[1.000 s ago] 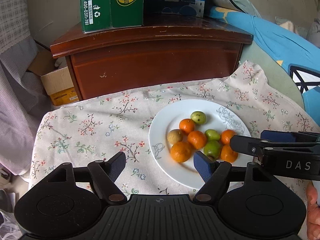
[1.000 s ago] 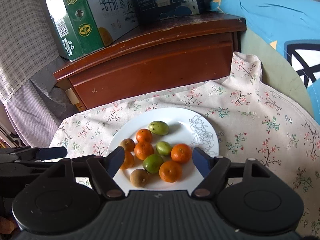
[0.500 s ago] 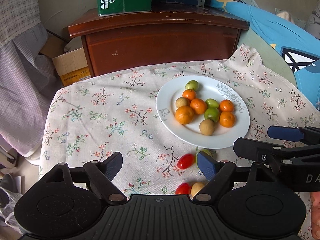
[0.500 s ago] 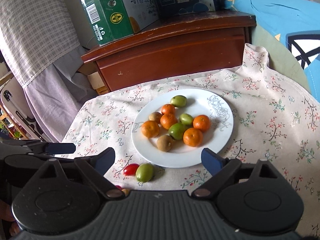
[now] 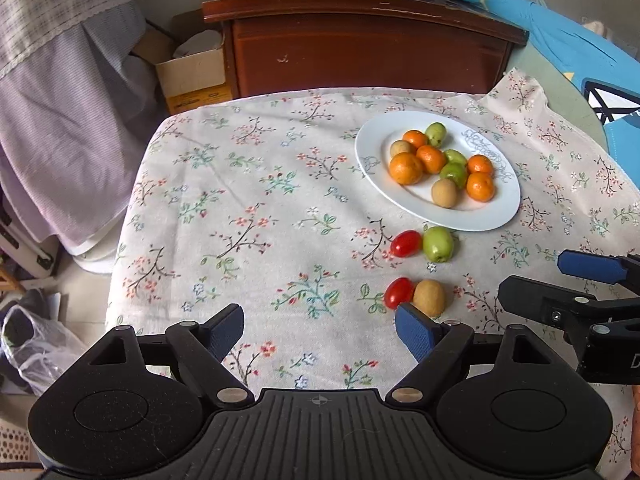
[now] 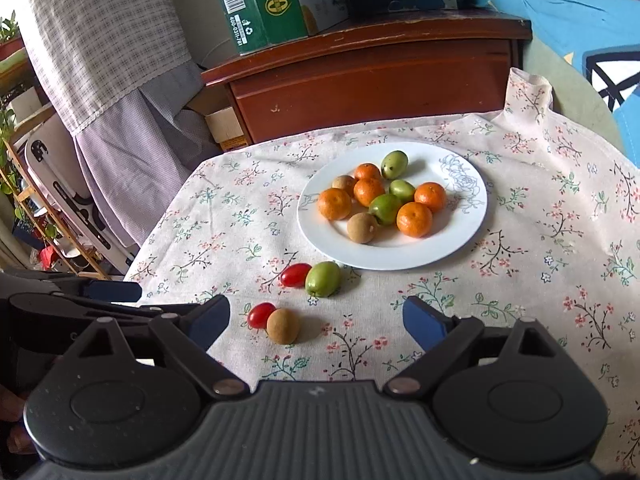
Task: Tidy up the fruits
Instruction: 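Move both open tools back to the remaining fruit, then grasp a brown kiwi with the right tool while the left tool grasps a red cherry tomato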
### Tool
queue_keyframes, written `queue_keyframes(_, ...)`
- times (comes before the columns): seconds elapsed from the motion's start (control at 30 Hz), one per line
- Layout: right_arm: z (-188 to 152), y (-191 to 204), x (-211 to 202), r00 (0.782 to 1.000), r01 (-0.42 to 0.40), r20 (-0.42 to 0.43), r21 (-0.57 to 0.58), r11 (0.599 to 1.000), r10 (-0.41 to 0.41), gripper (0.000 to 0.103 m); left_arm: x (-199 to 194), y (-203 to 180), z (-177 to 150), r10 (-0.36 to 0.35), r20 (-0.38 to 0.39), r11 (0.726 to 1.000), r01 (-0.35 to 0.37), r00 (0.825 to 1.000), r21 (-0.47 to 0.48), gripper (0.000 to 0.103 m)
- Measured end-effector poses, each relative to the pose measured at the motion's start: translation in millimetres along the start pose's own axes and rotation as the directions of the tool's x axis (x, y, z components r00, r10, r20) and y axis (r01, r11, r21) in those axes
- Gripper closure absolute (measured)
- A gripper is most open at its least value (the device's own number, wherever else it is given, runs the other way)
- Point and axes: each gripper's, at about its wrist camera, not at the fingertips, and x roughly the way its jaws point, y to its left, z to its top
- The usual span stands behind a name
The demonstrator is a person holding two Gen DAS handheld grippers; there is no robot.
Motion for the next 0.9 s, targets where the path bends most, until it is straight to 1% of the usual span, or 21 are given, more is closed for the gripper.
queue_keyframes(0.2,-9,10,6,0.999,0.031,0.02,-0.081,0.996,-0.03,0.011,-7,14,-4,0.033,0.038,0.998,-0.031,0.999,-0.047,0.019)
queue_keyframes(0.23,-10,11,8,0.999,0.033,0.025,-0.094,0.995,-0.031,0.013,-6,16,-4,0.038,0.038,0.998,-0.036,0.999,-0.058,0.019)
queue_keyframes(0.3,-12,15,14,1.0,0.025,0.021,-0.123,0.992,-0.022,0.023,-4,21,-3,0.047,0.033,0.995,-0.044,0.998,-0.084,0.019)
queue_keyframes(0.33,-13,17,18,1.0,0.014,0.015,-0.135,0.991,-0.012,0.025,-2,23,-3,0.046,0.031,0.994,-0.043,0.998,-0.098,0.019)
queue_keyframes(0.4,-14,22,26,1.0,-0.013,0.002,-0.168,0.986,0.014,0.036,0,26,-2,0.038,0.03,0.994,-0.035,0.999,-0.108,0.019)
queue_keyframes(0.43,-15,25,30,1.0,-0.023,-0.004,-0.188,0.982,0.023,0.038,0,26,-2,0.034,0.031,0.994,-0.031,0.999,-0.106,0.019)
queue_keyframes(0.5,-16,29,36,0.999,-0.038,-0.016,-0.215,0.976,0.036,0.047,1,24,-3,0.033,0.036,0.995,-0.03,0.999,-0.093,0.019)
queue_keyframes(0.53,-16,30,39,0.999,-0.046,-0.023,-0.222,0.974,0.042,0.049,2,23,-4,0.032,0.038,0.996,-0.029,0.999,-0.084,0.019)
queue_keyframes(0.6,-16,31,43,0.998,-0.055,-0.033,-0.232,0.971,0.048,0.057,3,21,-4,0.027,0.041,0.997,-0.024,0.999,-0.074,0.019)
queue_keyframes(0.8,-16,31,55,0.998,-0.047,-0.039,-0.24,0.97,0.039,0.067,7,18,-5,0.009,0.039,0.998,-0.007,0.999,-0.06,0.019)
queue_keyframes(0.87,-16,30,59,0.998,-0.053,-0.051,-0.236,0.97,0.042,0.07,8,17,-6,0.006,0.041,0.999,-0.003,0.999,-0.055,0.019)
queue_keyframes(0.9,-16,30,61,0.997,-0.056,-0.06,-0.234,0.971,0.043,0.074,9,17,-5,0.003,0.04,0.999,-0.001,0.999,-0.053,0.019)
